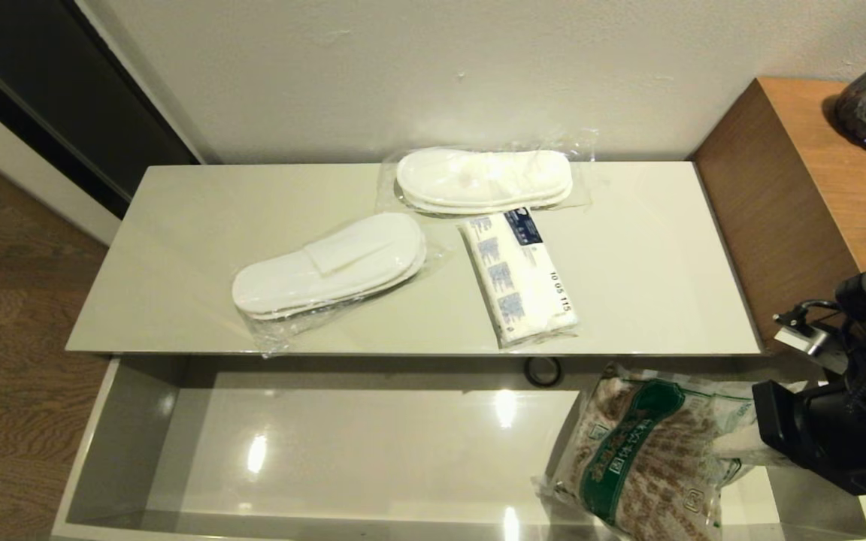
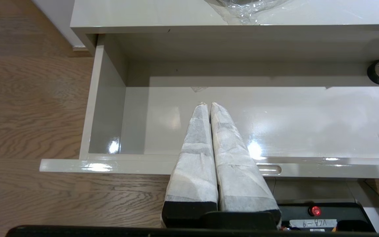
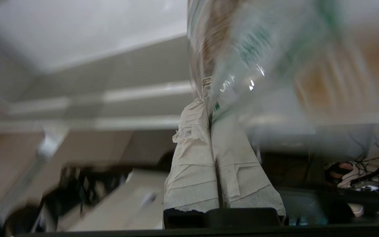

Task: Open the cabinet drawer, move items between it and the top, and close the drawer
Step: Put the solid drinks in the drawer

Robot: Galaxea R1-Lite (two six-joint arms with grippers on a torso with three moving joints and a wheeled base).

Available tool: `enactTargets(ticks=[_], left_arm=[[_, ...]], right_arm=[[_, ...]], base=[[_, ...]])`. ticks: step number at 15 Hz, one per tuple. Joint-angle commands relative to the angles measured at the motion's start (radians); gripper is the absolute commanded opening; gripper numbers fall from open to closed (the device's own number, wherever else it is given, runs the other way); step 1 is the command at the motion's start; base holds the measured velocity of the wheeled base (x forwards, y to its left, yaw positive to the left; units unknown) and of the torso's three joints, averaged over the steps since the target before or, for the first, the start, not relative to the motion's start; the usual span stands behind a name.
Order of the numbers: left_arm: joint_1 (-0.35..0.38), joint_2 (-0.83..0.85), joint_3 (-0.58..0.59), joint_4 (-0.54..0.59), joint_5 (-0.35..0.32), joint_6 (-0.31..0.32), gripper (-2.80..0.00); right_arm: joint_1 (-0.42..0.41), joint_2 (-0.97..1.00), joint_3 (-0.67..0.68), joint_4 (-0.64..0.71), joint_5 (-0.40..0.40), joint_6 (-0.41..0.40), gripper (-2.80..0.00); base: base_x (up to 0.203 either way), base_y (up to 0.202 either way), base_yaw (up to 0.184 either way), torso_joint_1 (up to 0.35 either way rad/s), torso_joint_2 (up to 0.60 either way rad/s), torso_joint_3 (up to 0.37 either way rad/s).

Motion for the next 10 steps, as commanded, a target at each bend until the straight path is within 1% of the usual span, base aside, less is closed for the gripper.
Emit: enactTargets(ticks=[1, 2, 4, 6, 7, 10], left_arm=[[-0.001, -0.002, -0.001, 0.0, 0.0, 0.0, -2.8], [0.0, -0.002, -0.002, 0.003, 0.0, 0.0, -2.8], [0.0, 0.0, -0.004, 0.008, -0.001, 0.0, -2.8], [0.0, 0.0, -0.004, 0.01, -0.001, 0.0, -2.8], [0.0, 0.0, -0.004, 0.01, -0.001, 0.0, -2.8], [-0.001, 0.0, -0.004, 0.007, -0.001, 0.0, -2.8]], right_arm=[[-0.128, 0.089, 0.031, -0.033, 0.002, -0.028, -2.8], [-0.203, 0.149, 0.04, -0.061, 0.002, -0.045, -2.8], [-0.293, 0.257, 0.048, -0.085, -0.007, -0.067, -2.8], [-0.385, 0.366, 0.063, -0.095, -0.04, -0.108, -2.8], [-0.414, 0.393, 0.073, -0.101, -0.051, -0.131, -2.8], [-0.421, 0.399, 0.076, -0.114, -0.066, -0.138, -2.8]], base=[[0.0, 0.0, 0.0, 0.0, 0.0, 0.0], [0.0, 0.0, 0.0, 0.0, 0.0, 0.0], [0.0, 0.0, 0.0, 0.0, 0.0, 0.0], [0.0, 0.0, 0.0, 0.0, 0.0, 0.0], [0.0, 0.0, 0.0, 0.0, 0.0, 0.0], [0.0, 0.0, 0.0, 0.0, 0.0, 0.0]])
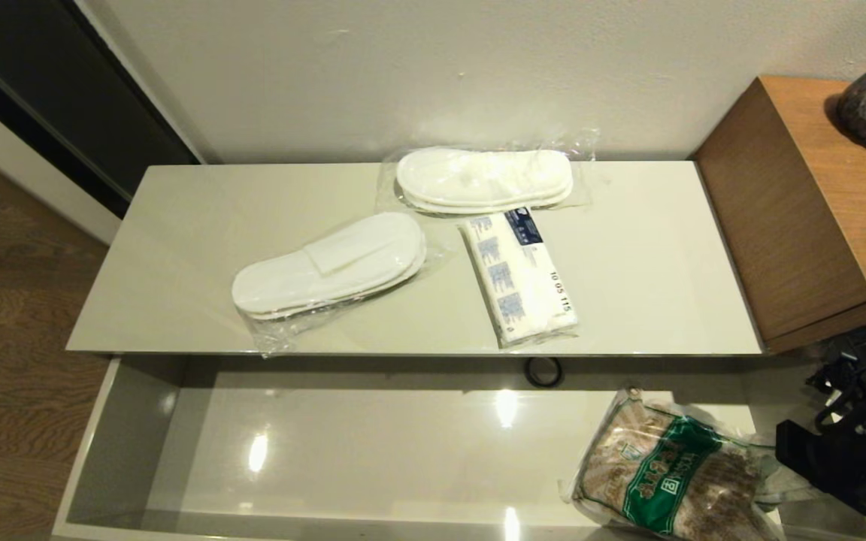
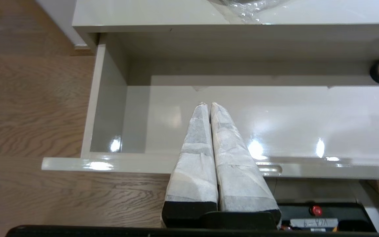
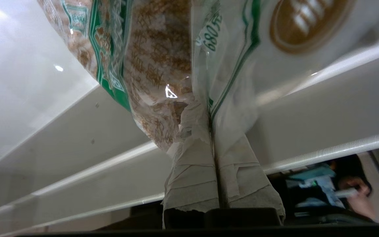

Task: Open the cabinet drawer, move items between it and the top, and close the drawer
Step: Put the solid drinks in the drawer

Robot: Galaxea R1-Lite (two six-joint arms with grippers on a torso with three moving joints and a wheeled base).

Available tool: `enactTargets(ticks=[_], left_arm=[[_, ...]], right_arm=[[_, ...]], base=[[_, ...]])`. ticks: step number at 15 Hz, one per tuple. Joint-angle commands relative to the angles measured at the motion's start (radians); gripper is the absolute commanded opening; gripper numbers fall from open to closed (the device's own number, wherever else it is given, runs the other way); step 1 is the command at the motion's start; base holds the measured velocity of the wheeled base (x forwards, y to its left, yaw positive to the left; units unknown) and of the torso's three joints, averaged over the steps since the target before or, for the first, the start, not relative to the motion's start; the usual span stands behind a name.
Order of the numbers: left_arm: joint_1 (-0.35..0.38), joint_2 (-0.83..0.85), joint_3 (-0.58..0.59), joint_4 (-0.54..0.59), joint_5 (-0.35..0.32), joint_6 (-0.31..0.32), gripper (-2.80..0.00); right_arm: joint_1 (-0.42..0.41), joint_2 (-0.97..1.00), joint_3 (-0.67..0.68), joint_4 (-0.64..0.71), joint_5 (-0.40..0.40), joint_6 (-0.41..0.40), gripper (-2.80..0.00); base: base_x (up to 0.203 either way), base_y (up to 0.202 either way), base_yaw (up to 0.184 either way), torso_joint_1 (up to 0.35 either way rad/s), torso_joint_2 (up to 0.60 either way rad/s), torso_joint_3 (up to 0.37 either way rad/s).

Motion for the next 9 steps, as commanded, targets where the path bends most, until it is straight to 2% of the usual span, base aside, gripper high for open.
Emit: enactTargets(ticks=[1, 5, 6, 7, 9], left_arm=[[0.0, 0.0, 0.0, 0.0, 0.0, 0.0, -2.8], [-0.002, 0.0, 0.0, 0.0, 0.0, 0.0, -2.8], [0.0, 0.0, 0.0, 0.0, 0.0, 0.0, -2.8], [-0.001, 0.0, 0.0, 0.0, 0.0, 0.0, -2.8], [0.0, 0.0, 0.0, 0.0, 0.0, 0.0, -2.8]], right_arm=[[-0.007, 0.022, 0.003, -0.023, -0.025, 0.004, -2.8], [-0.008, -0.096, 0.006, -0.053, -0.046, -0.013, -2.8], [-0.008, -0.139, 0.004, -0.053, -0.047, -0.024, -2.18], [-0.008, -0.189, -0.001, -0.049, -0.044, -0.031, 0.0], [-0.007, -0.288, -0.012, -0.019, -0.039, -0.039, 0.0]], base=[[0.0, 0.0, 0.0, 0.0, 0.0, 0.0], [0.0, 0.0, 0.0, 0.0, 0.0, 0.0], [0.0, 0.0, 0.0, 0.0, 0.0, 0.0], [0.0, 0.0, 0.0, 0.0, 0.0, 0.0], [0.0, 0.0, 0.0, 0.0, 0.0, 0.0]])
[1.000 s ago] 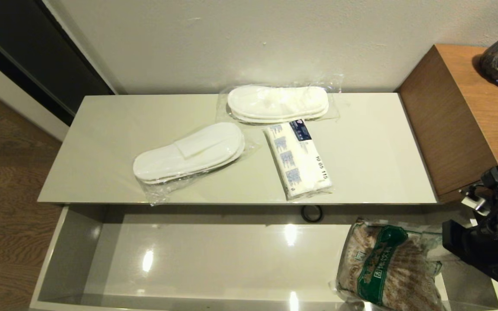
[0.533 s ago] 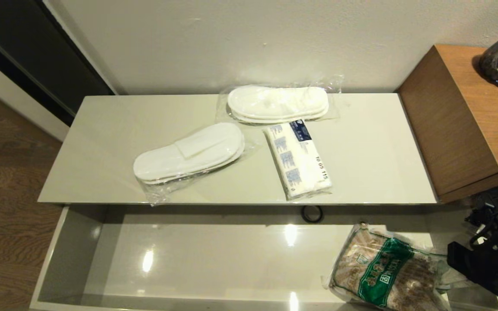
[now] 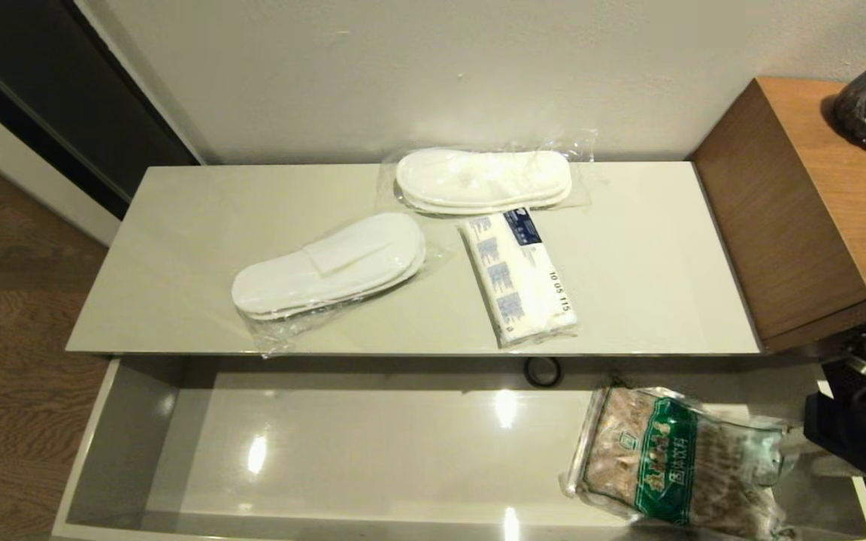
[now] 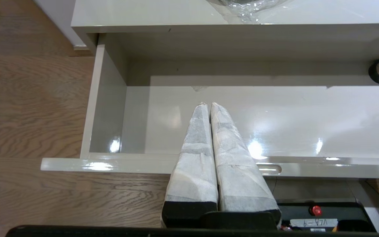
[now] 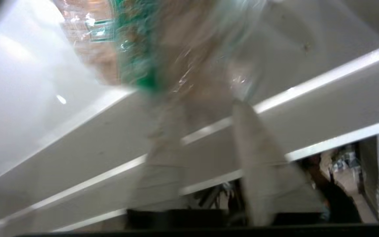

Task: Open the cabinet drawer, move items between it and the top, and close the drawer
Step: Put the solid drinks in the drawer, then pick up the tissue on the table

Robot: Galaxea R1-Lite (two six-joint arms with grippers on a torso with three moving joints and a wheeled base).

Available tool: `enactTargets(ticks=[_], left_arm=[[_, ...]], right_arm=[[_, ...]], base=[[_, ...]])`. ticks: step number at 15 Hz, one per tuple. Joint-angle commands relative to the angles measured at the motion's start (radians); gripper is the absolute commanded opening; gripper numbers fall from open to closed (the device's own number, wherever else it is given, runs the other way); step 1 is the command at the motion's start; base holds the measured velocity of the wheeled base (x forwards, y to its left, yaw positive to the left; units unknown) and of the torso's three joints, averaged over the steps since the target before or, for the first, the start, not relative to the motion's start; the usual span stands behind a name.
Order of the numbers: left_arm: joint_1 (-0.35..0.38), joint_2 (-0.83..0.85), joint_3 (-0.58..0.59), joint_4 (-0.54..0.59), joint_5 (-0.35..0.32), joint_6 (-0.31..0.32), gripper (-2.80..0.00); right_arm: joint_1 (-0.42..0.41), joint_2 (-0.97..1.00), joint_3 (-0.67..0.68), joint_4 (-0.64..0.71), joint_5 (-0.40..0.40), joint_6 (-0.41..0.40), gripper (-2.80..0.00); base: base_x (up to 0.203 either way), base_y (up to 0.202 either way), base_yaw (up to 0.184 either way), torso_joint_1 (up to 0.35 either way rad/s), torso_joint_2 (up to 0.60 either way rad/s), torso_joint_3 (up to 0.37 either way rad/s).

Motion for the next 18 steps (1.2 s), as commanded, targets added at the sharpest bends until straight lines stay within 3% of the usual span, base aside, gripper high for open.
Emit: enactTargets(ticks=[1, 8, 9, 12, 14, 16, 18], left_arm=[[0.001, 0.0, 0.0, 0.0, 0.0, 0.0, -2.8], [0.001, 0.0, 0.003, -0.005, 0.0, 0.002, -2.8], [0.001, 0.0, 0.003, -0.005, 0.001, 0.002, -2.8], [0.001, 0.0, 0.003, -0.006, 0.001, 0.002, -2.8], [0.001, 0.0, 0.003, -0.006, 0.001, 0.002, -2.8], [0.0, 0.0, 0.003, -0.006, 0.001, 0.002, -2.8], [0.001, -0.002, 0.003, -0.008, 0.001, 0.002, -2.8]], right_arm=[[0.001, -0.133, -0.011, 0.02, 0.006, -0.003, 0.0], [0.01, -0.354, -0.041, 0.134, 0.161, -0.062, 0.0], [0.04, -0.375, -0.056, 0.159, 0.198, -0.065, 0.0], [0.19, -0.378, -0.074, 0.17, 0.208, -0.051, 0.0], [0.258, -0.326, -0.149, 0.161, 0.205, 0.027, 0.0], [0.318, -0.215, -0.222, 0.102, 0.2, 0.161, 0.0], [0.362, -0.124, -0.248, -0.01, 0.186, 0.193, 0.0]], base=[[0.0, 0.0, 0.0, 0.0, 0.0, 0.0], [0.0, 0.0, 0.0, 0.0, 0.0, 0.0], [0.0, 0.0, 0.0, 0.0, 0.0, 0.0], [0.0, 0.0, 0.0, 0.0, 0.0, 0.0], [0.0, 0.0, 0.0, 0.0, 0.0, 0.0], [0.0, 0.0, 0.0, 0.0, 0.0, 0.0], [0.0, 0.0, 0.0, 0.0, 0.0, 0.0]])
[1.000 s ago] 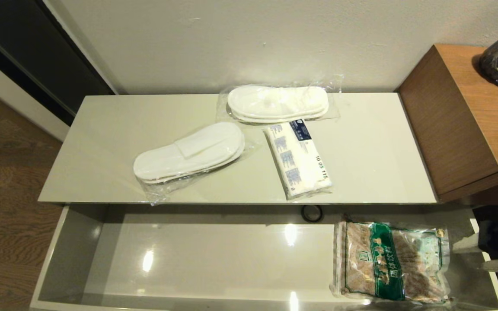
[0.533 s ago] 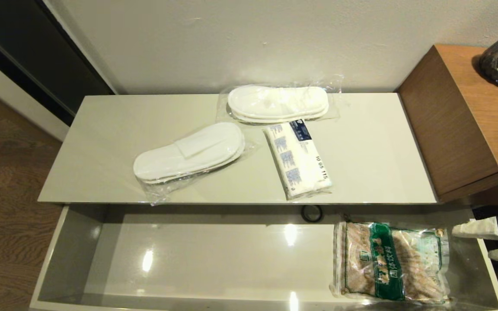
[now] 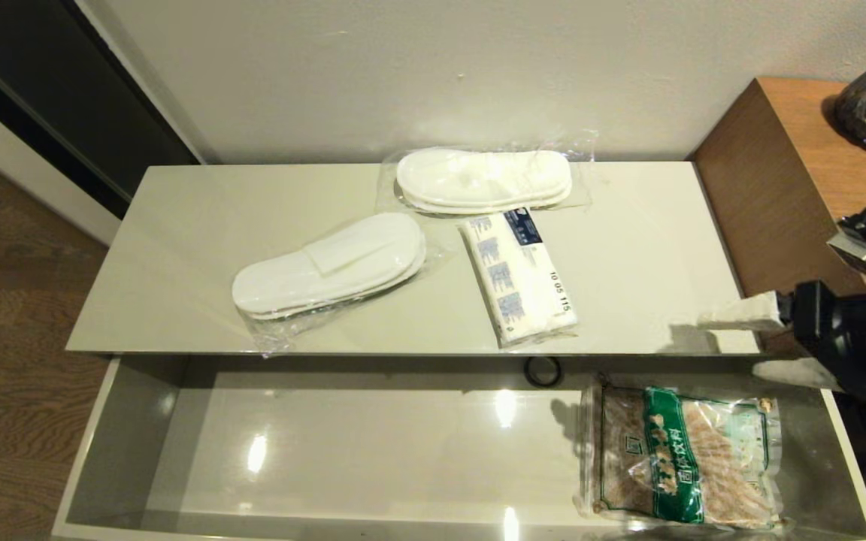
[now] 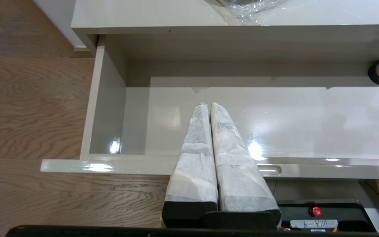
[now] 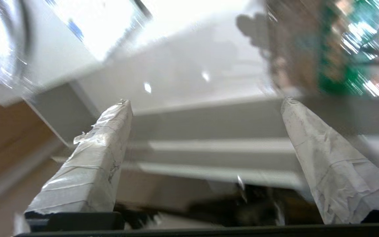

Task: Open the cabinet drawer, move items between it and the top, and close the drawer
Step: Pick up the tissue on the table

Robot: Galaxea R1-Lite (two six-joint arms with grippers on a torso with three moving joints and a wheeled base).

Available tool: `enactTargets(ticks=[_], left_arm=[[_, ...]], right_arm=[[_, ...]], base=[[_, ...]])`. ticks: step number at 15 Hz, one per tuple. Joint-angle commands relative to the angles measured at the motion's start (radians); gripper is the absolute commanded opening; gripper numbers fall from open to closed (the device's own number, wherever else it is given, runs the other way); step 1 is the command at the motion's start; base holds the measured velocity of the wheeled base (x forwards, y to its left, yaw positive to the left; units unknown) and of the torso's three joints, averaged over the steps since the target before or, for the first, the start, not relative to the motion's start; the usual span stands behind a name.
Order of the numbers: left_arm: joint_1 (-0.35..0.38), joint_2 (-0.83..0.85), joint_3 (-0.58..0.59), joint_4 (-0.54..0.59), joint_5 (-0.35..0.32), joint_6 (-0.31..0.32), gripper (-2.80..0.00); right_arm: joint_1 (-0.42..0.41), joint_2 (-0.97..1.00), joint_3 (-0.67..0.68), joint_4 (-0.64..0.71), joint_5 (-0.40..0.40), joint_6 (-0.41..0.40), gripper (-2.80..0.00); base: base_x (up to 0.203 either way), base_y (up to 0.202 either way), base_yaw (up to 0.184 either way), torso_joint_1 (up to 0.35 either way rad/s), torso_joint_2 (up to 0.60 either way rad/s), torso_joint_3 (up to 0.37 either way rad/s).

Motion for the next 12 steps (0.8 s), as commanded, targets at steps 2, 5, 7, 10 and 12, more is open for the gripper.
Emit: enactTargets(ticks=[2, 5, 7, 10, 12], left_arm=[[-0.001, -0.002, 0.0, 0.001, -0.002, -0.001, -2.8], [-0.001, -0.002, 0.0, 0.004, -0.002, -0.001, -2.8], [-0.001, -0.002, 0.0, 0.004, -0.002, -0.001, -2.8], [-0.001, -0.002, -0.002, 0.011, -0.004, -0.001, -2.8], [0.0, -0.002, -0.002, 0.009, -0.004, -0.001, -2.8]], right_arm=[[0.066, 0.204, -0.068, -0.101, -0.025, 0.013, 0.0], [0.115, 0.346, -0.251, -0.149, -0.067, 0.019, 0.0], [0.184, 0.407, -0.339, -0.157, -0.082, 0.019, 0.0], [0.257, 0.439, -0.37, -0.151, -0.133, 0.023, 0.0], [0.297, 0.439, -0.366, -0.154, -0.191, 0.024, -2.8]], base=[[0.0, 0.0, 0.0, 0.0, 0.0, 0.0], [0.0, 0.0, 0.0, 0.0, 0.0, 0.0], [0.0, 0.0, 0.0, 0.0, 0.0, 0.0], [0.0, 0.0, 0.0, 0.0, 0.0, 0.0], [0.0, 0.0, 0.0, 0.0, 0.0, 0.0]])
